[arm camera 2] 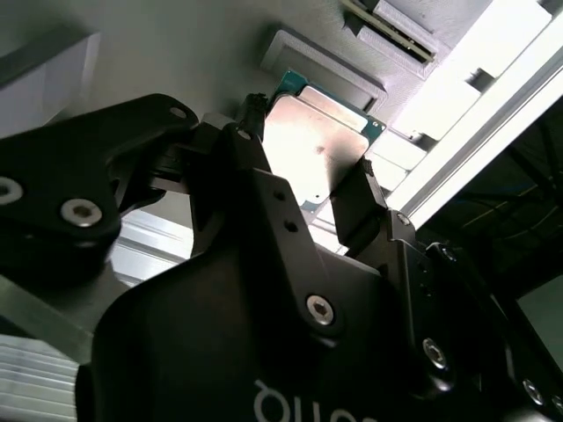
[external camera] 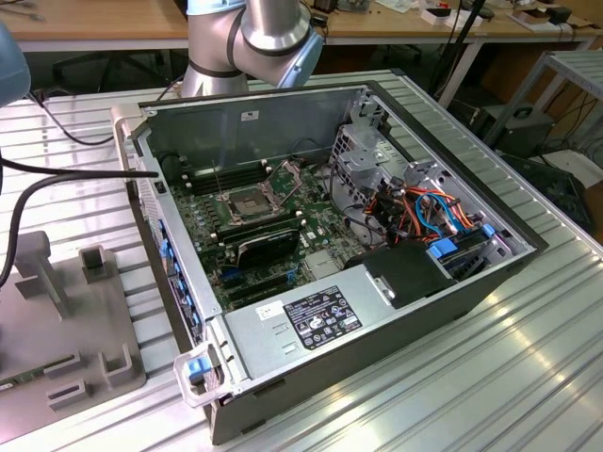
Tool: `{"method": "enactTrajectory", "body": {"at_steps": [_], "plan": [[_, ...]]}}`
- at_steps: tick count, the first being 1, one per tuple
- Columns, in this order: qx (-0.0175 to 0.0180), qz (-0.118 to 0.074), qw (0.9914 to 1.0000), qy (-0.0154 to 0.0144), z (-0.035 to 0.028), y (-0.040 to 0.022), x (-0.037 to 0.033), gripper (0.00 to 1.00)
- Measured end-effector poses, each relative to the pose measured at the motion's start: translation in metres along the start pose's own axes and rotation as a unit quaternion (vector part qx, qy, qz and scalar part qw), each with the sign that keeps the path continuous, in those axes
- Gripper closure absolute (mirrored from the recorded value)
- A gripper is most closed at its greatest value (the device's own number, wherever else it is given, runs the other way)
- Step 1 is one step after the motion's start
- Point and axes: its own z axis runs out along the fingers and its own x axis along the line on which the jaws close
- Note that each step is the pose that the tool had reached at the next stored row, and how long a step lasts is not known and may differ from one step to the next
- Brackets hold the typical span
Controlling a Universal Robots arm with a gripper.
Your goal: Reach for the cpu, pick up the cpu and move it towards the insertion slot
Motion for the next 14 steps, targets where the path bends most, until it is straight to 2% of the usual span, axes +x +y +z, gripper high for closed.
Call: {"method": "enactTrajectory", "body": {"at_steps": [8, 14], "plan": [[0.0, 0.0, 1.0, 0.0002, -0.002, 0.0001, 0.0, 0.45], [-0.0001, 0.0, 1.0, 0.0003, -0.0107, 0.0003, 0.0003, 0.45]]}}
